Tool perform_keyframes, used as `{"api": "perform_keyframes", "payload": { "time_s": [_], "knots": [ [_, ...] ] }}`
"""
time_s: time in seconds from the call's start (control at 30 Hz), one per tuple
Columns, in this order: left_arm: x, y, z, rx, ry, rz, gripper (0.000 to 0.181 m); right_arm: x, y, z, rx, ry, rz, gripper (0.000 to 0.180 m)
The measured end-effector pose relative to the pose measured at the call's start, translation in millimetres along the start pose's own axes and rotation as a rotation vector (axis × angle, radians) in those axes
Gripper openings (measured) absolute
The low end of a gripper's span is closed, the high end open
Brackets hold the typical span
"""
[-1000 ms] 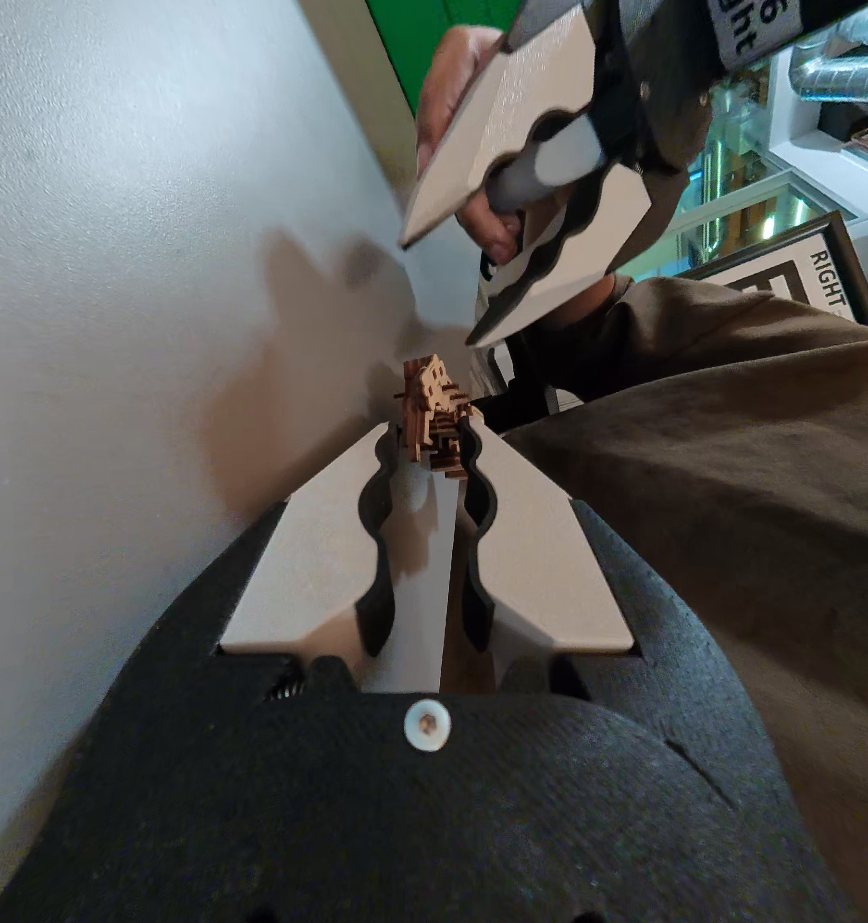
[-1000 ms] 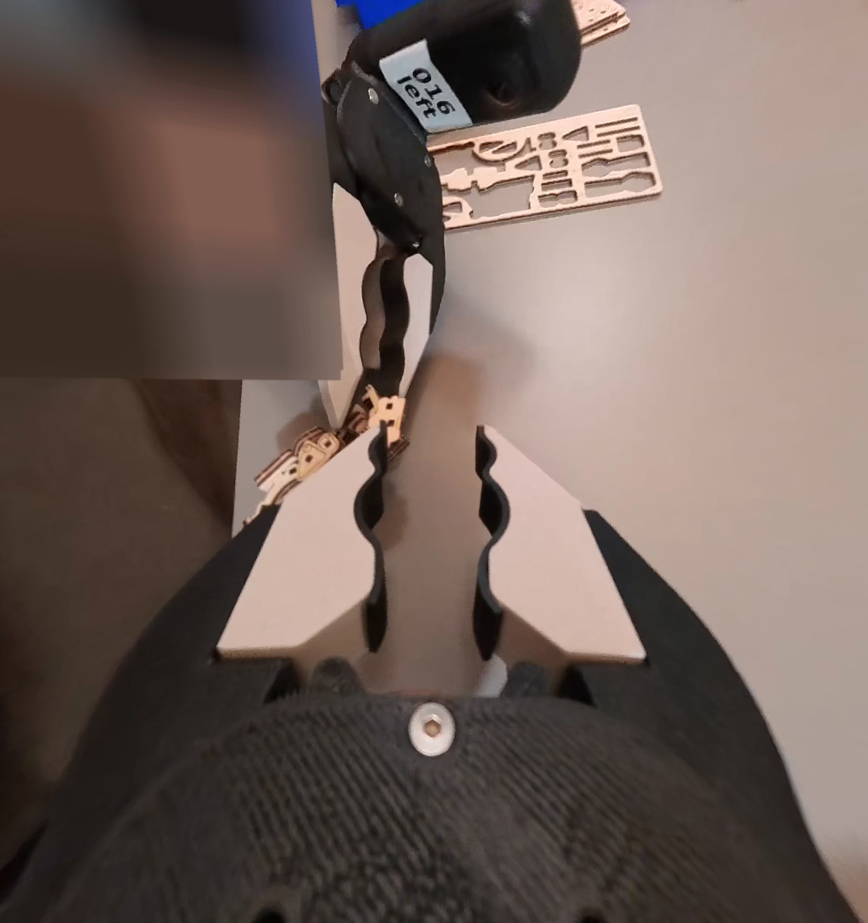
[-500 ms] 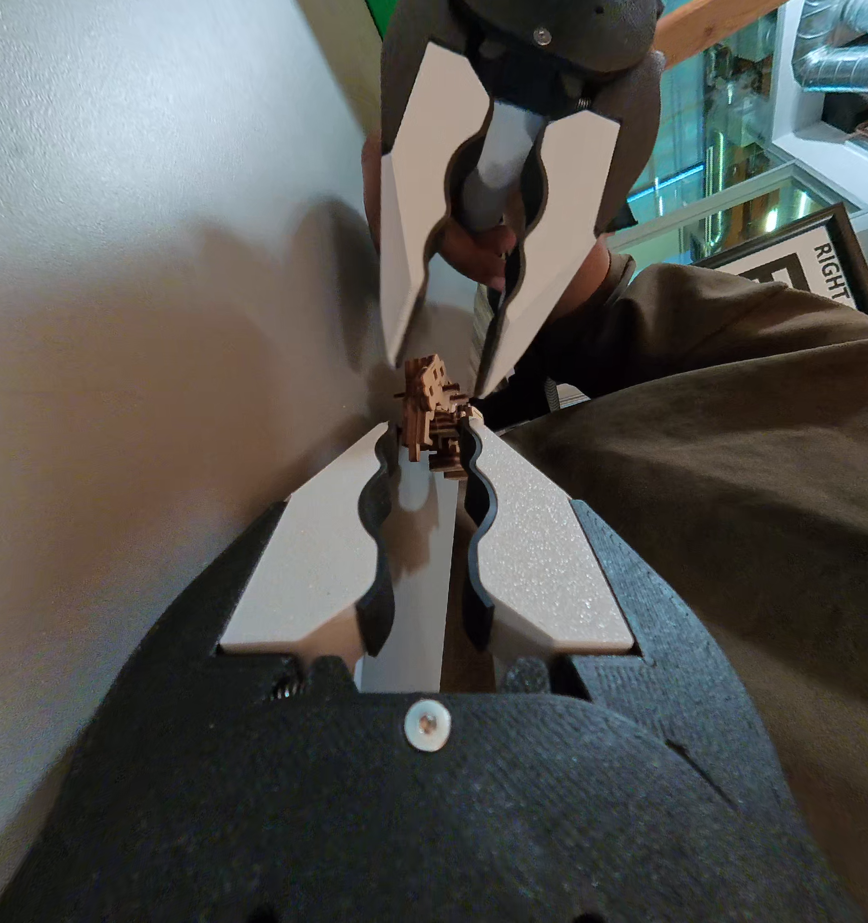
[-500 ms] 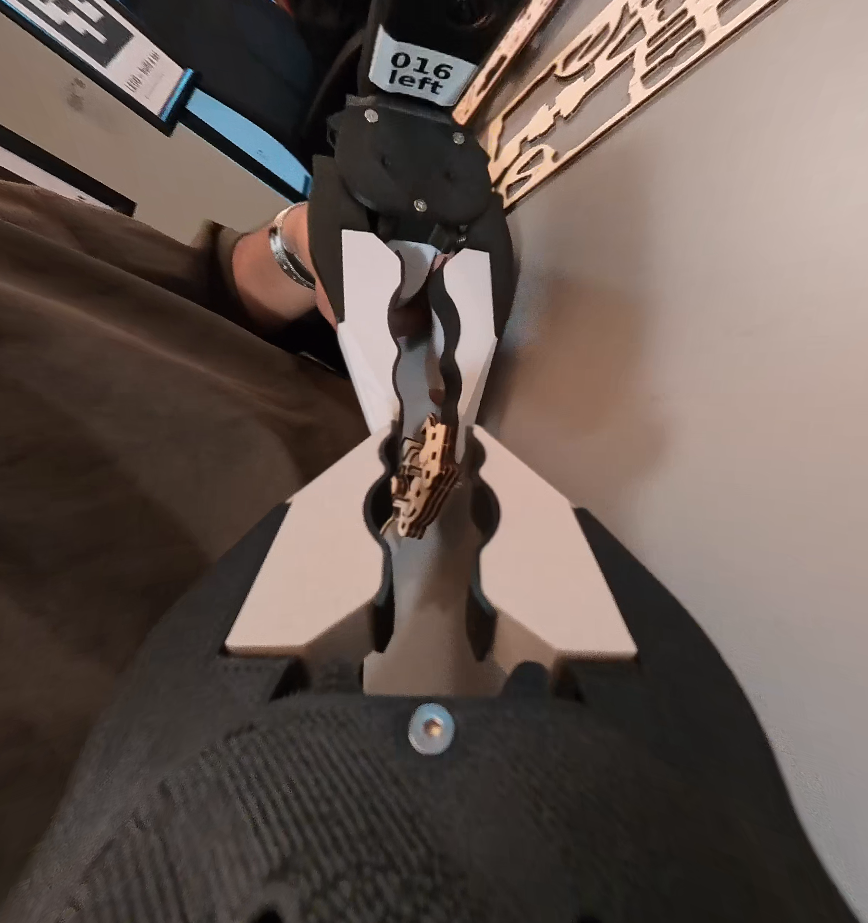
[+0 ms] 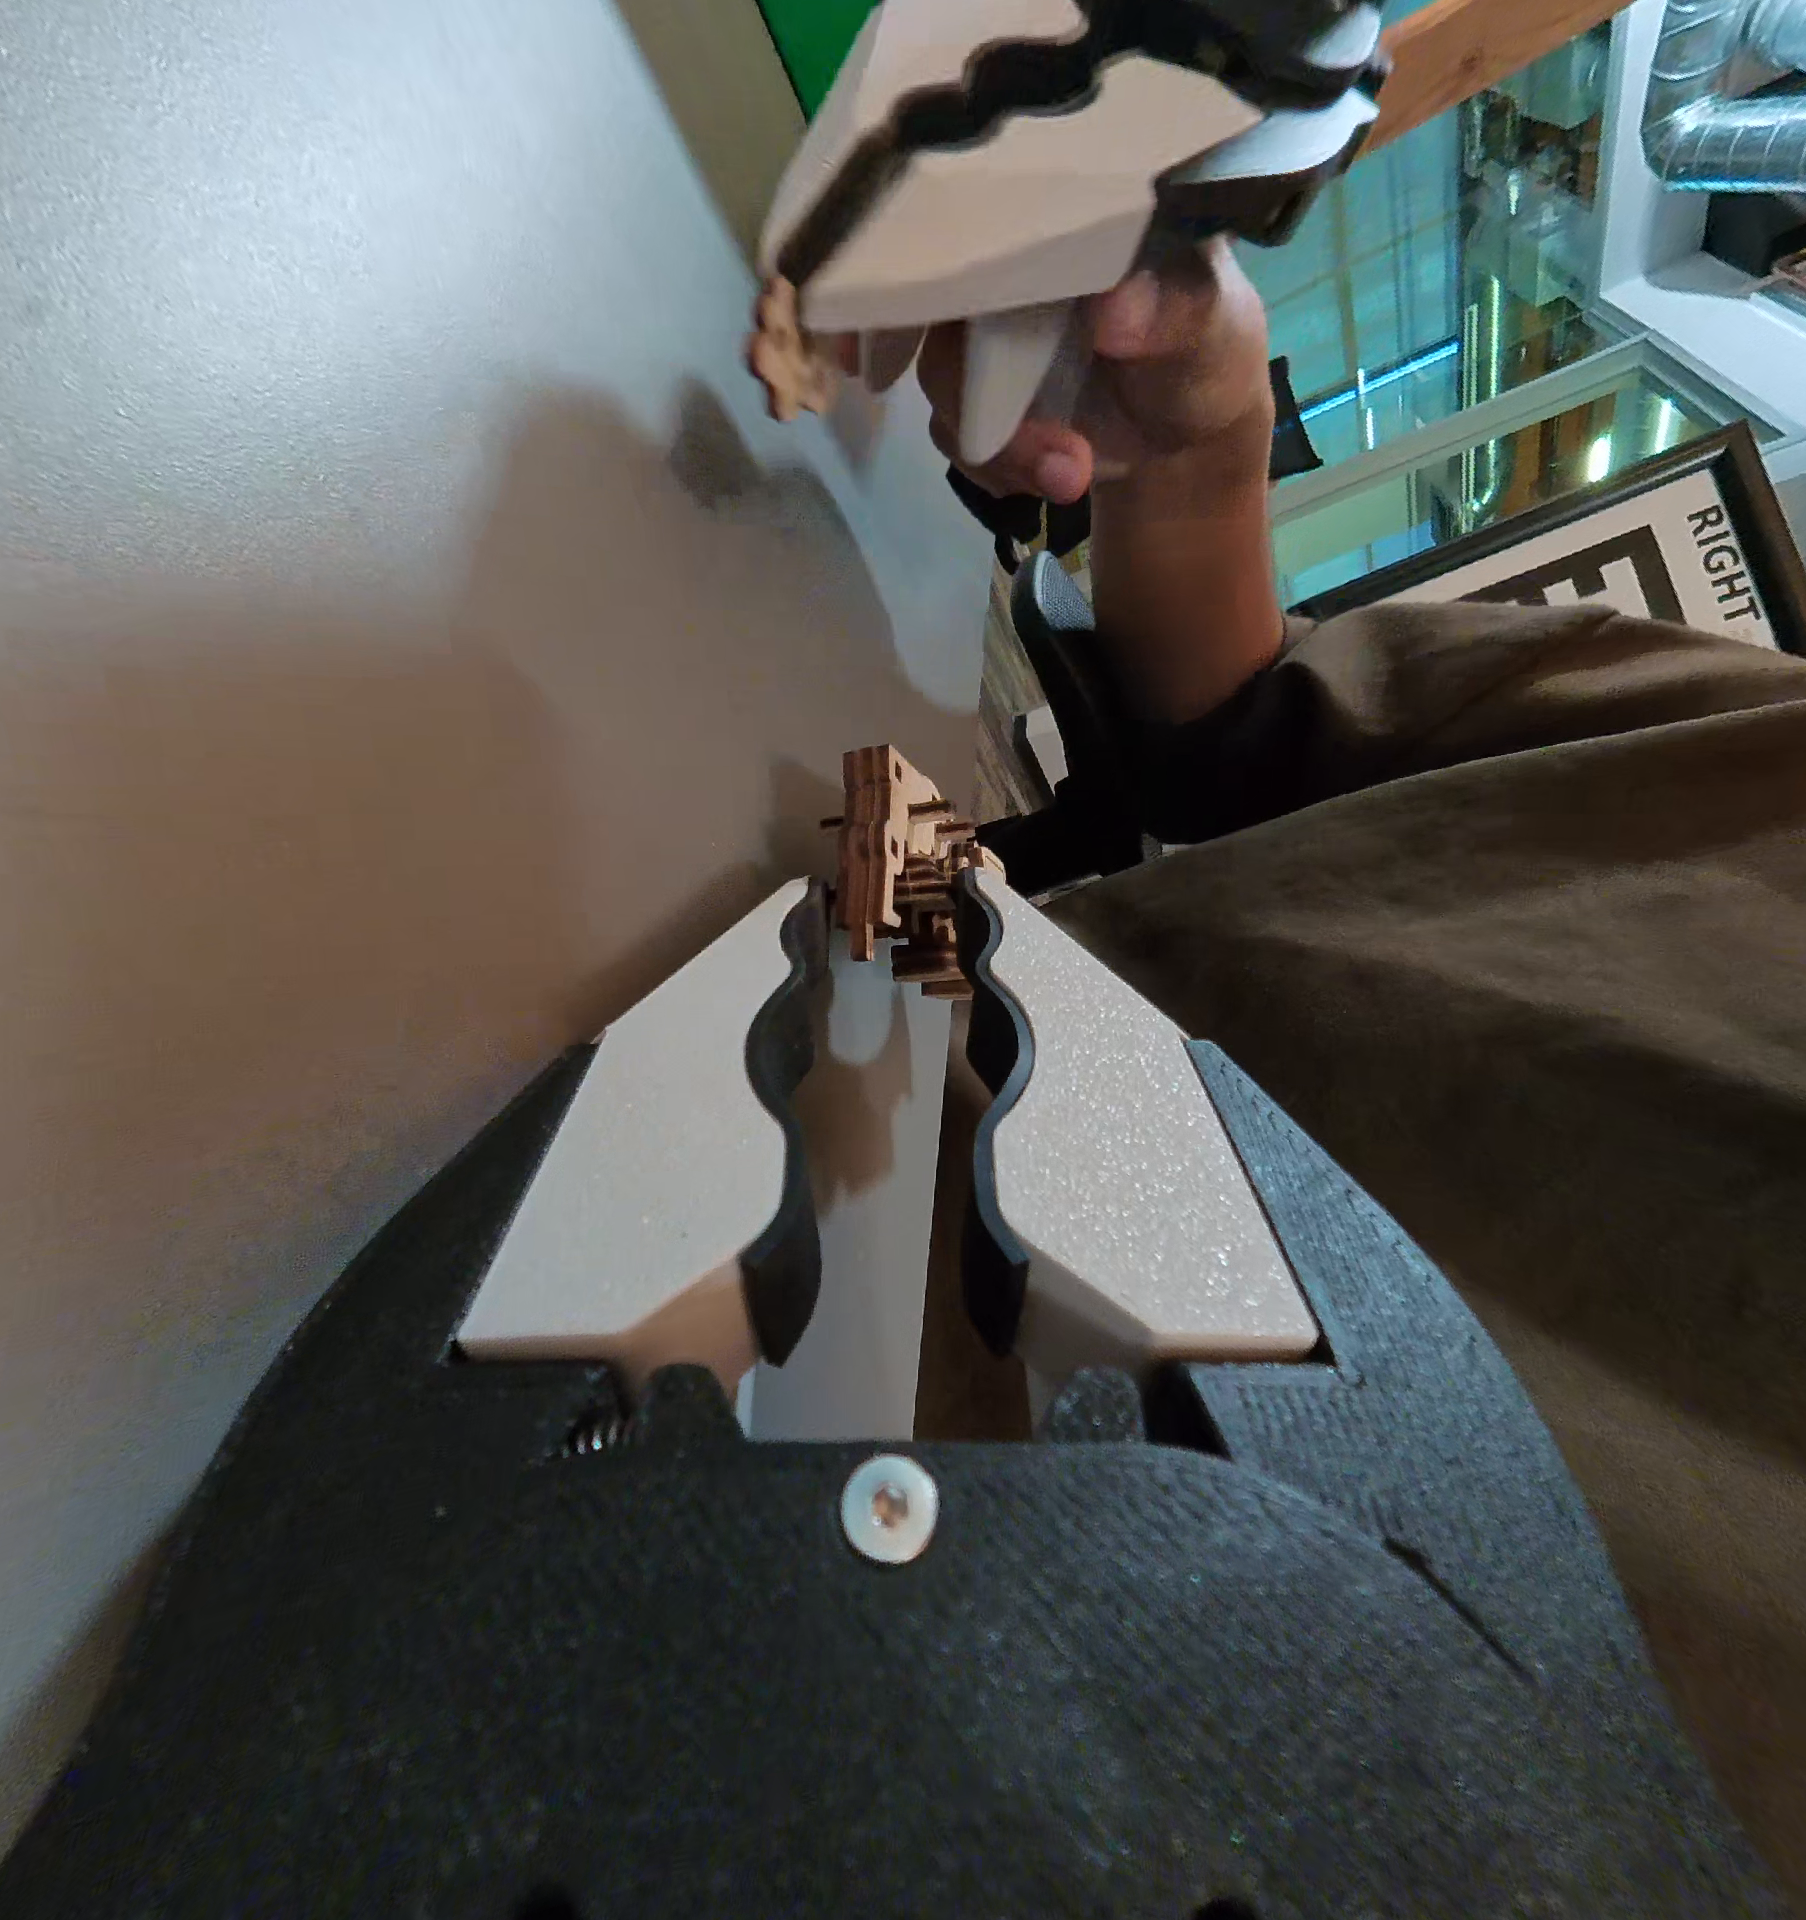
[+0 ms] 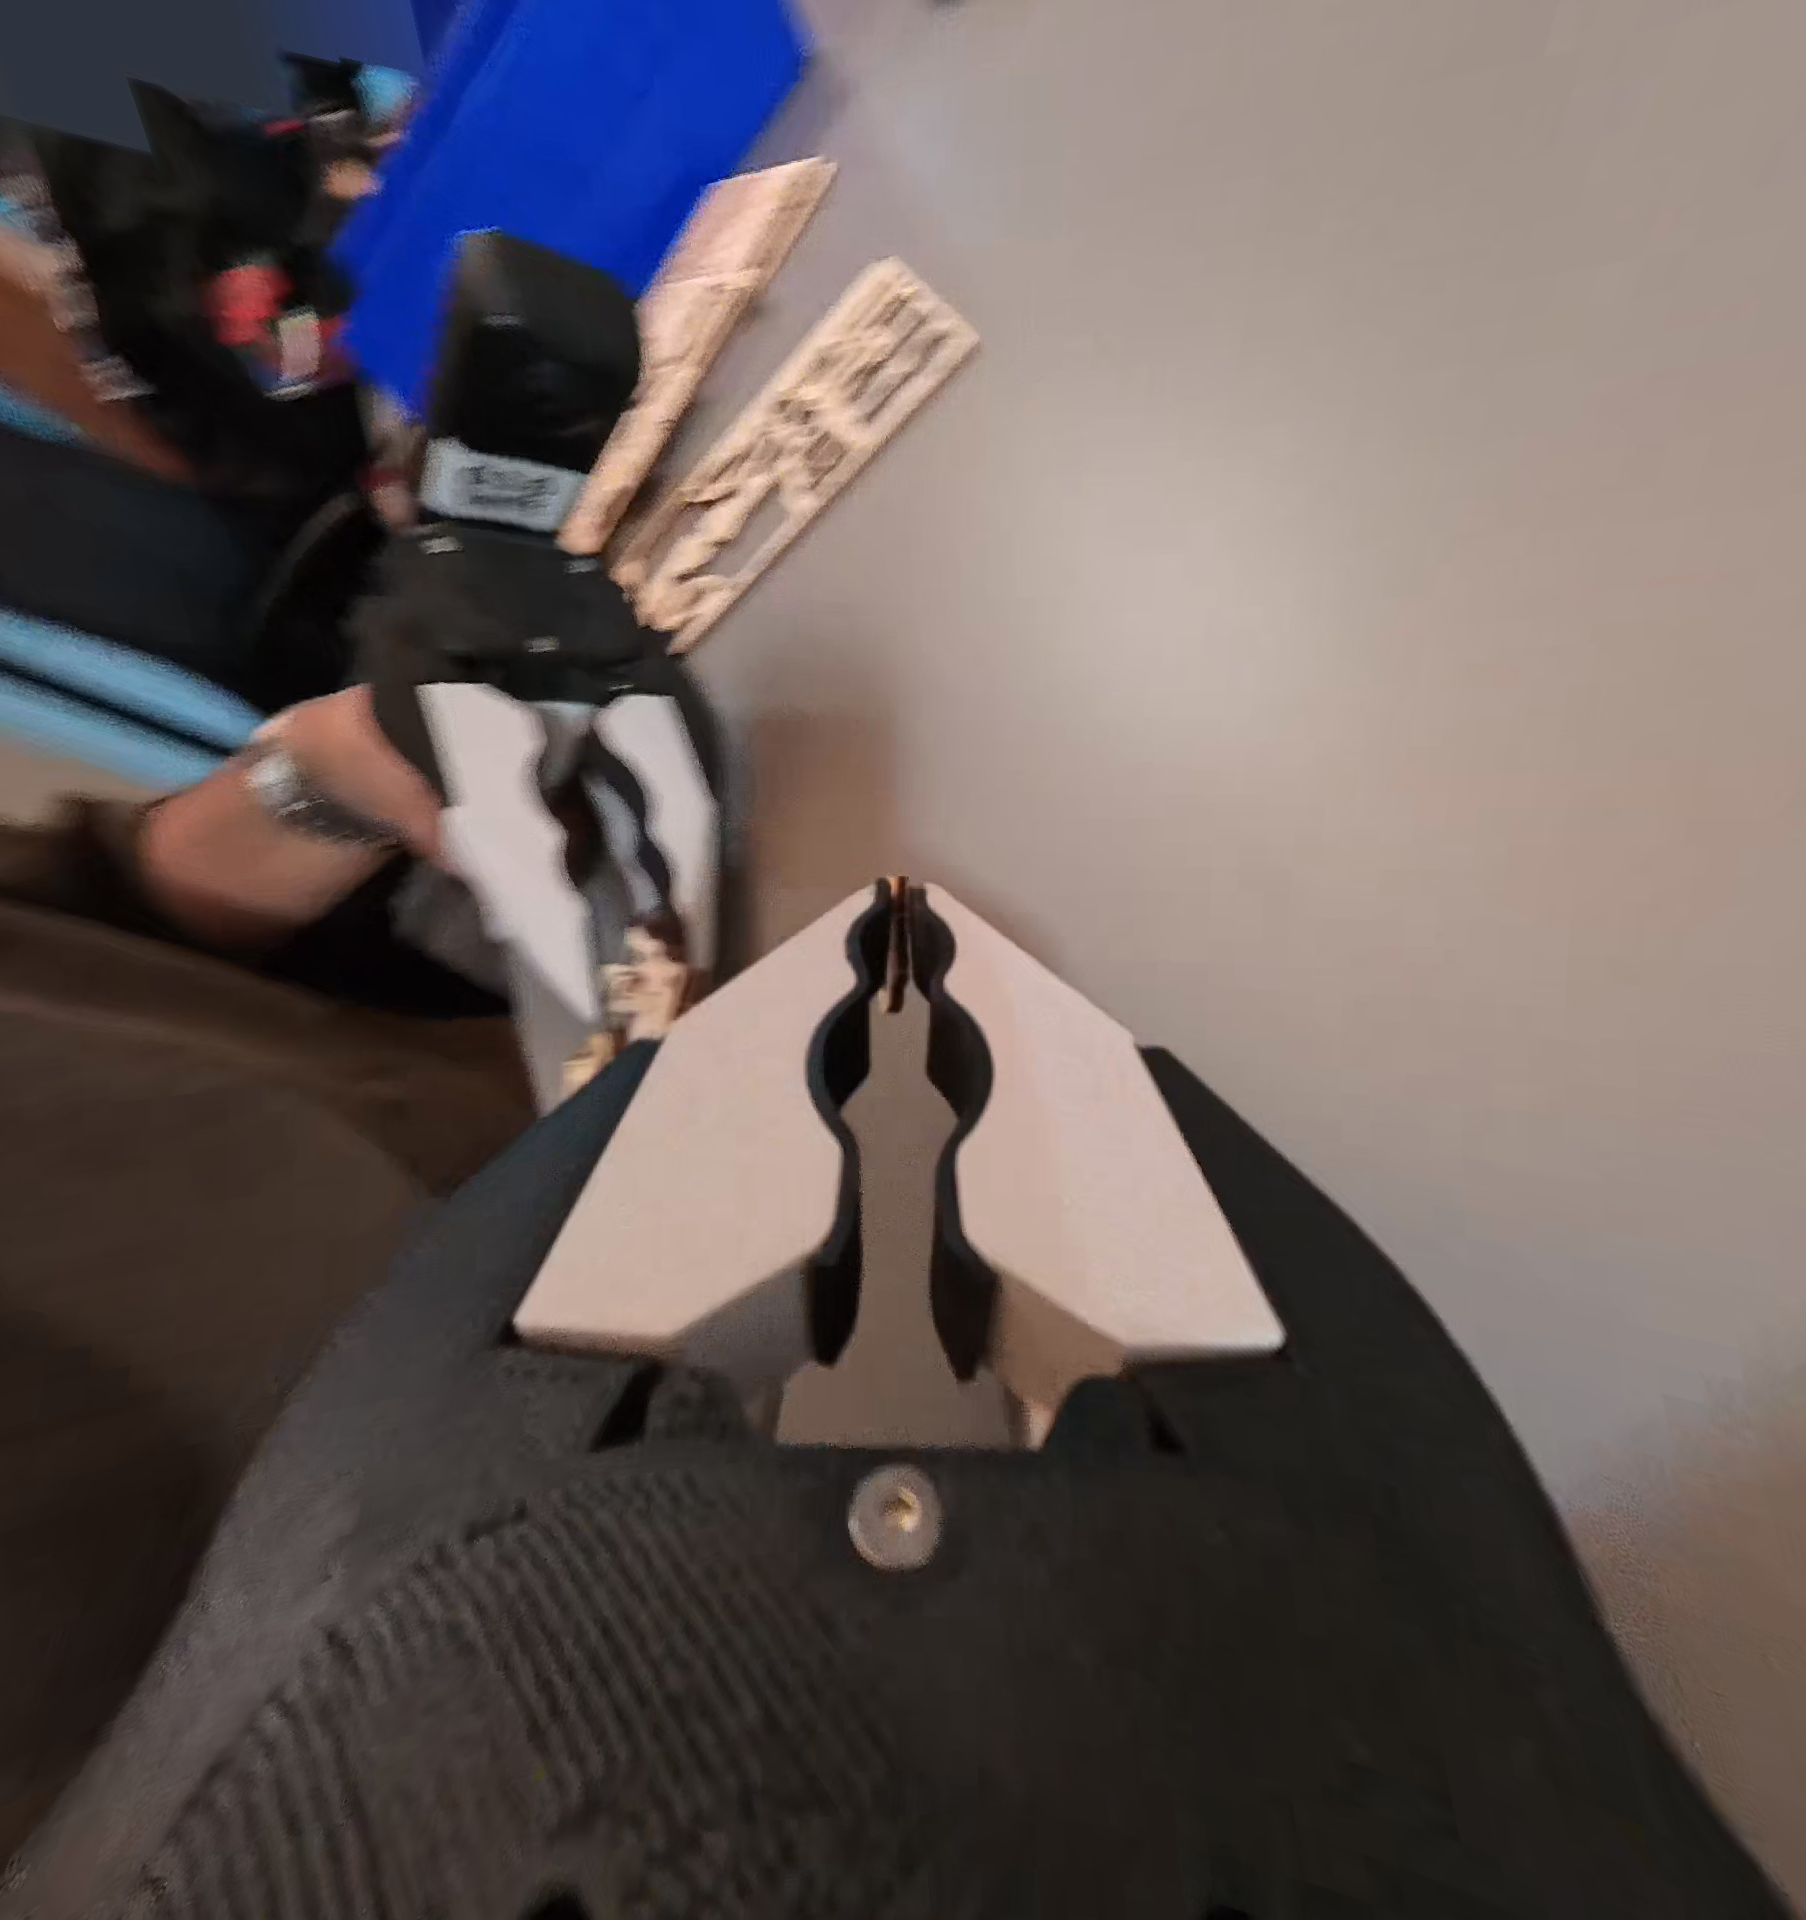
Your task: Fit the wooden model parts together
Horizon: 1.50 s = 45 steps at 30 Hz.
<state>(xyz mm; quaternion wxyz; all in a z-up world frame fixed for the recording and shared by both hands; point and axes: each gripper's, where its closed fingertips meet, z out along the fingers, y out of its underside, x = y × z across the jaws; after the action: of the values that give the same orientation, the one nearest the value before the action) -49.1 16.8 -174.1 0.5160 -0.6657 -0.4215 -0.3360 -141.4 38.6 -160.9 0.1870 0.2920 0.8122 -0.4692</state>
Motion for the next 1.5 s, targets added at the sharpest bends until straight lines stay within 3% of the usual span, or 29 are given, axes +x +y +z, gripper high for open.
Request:
{"api": "perform_keyframes", "payload": {
  "time_s": [0.07, 0.27, 0.4, 0.57, 0.77, 0.97, 1.1, 1.23, 1.33, 1.5],
  "knots": [
    [0, 0, 0, -0.001, 0.003, -0.002, 0.022, 13, 9, -6, 0.030, 0.114, 0.047, 0.001],
    [0, 1, 0, -0.003, 0.004, -0.001, 0.022, 15, 36, -10, 0.069, 0.238, 0.104, 0.002],
    [0, 1, 0, -0.004, 0.004, 0.001, 0.022, 18, 39, -18, 0.094, 0.284, 0.064, 0.019],
    [1, 1, 0, -0.005, 0.004, 0.001, 0.022, 22, 41, -27, 0.067, 0.299, -0.013, 0.021],
    [1, 1, 0, -0.005, 0.004, 0.002, 0.022, 13, 55, -11, -0.020, 0.280, -0.112, 0.023],
    [1, 1, 0, -0.005, 0.005, 0.001, 0.022, -14, 62, -1, -0.070, 0.137, -0.158, 0.023],
    [1, 2, 1, -0.006, 0.006, 0.002, 0.022, 4, 45, -12, -0.025, 0.287, -0.326, 0.020],
    [1, 2, 1, -0.009, 0.009, 0.000, 0.022, 12, 42, -9, -0.071, 0.392, -0.622, 0.026],
    [1, 2, 1, -0.010, 0.009, 0.000, 0.022, 8, 48, 1, -0.104, 0.348, -0.772, 0.025],
    [1, 2, 1, -0.010, 0.009, 0.002, 0.022, 0, 54, 7, -0.155, 0.192, -0.720, 0.035]
  ]
}}
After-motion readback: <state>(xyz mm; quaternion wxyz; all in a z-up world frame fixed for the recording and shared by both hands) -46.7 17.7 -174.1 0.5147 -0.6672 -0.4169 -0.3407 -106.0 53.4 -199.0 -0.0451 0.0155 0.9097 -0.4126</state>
